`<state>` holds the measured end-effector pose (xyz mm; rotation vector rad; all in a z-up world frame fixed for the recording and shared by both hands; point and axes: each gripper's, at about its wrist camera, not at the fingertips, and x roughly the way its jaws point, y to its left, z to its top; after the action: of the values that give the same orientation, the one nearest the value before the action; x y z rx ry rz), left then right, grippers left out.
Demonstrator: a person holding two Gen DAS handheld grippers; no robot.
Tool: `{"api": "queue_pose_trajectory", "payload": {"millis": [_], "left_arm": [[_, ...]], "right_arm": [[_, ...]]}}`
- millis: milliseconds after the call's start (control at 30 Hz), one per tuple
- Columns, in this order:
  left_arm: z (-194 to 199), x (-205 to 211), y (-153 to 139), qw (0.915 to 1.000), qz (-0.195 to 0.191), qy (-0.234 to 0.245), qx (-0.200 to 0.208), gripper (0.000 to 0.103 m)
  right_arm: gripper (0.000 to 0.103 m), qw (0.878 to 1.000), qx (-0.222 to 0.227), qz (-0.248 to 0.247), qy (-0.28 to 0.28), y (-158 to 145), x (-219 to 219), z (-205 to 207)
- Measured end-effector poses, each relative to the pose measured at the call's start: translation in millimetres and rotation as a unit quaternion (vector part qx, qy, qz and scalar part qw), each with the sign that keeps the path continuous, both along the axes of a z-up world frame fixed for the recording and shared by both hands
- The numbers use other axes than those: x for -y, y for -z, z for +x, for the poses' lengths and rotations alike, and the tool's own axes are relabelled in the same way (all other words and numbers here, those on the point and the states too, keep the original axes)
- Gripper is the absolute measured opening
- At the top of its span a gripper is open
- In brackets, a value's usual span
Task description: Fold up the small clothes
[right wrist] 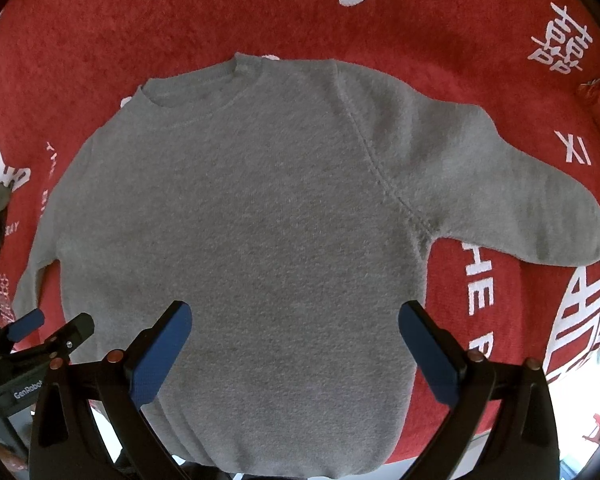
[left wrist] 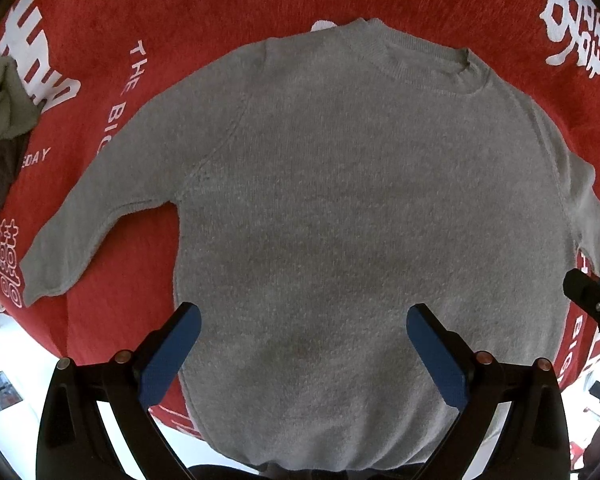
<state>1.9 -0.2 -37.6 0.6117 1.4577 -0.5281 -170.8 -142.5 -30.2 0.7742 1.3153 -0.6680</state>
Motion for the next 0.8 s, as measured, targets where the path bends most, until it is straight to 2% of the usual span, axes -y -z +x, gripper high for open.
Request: {"api": "queue_pose_trajectory", "payload": {"millis": [800], "left_arm": [[-0.9, -5.9, 5.2, 0.9999, 0.003, -0.013, 0.001, 0.103]], "right_arm": [[0.103, 1.000, -0.002, 0.002, -0.007, 4.8, 0.9, -0.8]]}}
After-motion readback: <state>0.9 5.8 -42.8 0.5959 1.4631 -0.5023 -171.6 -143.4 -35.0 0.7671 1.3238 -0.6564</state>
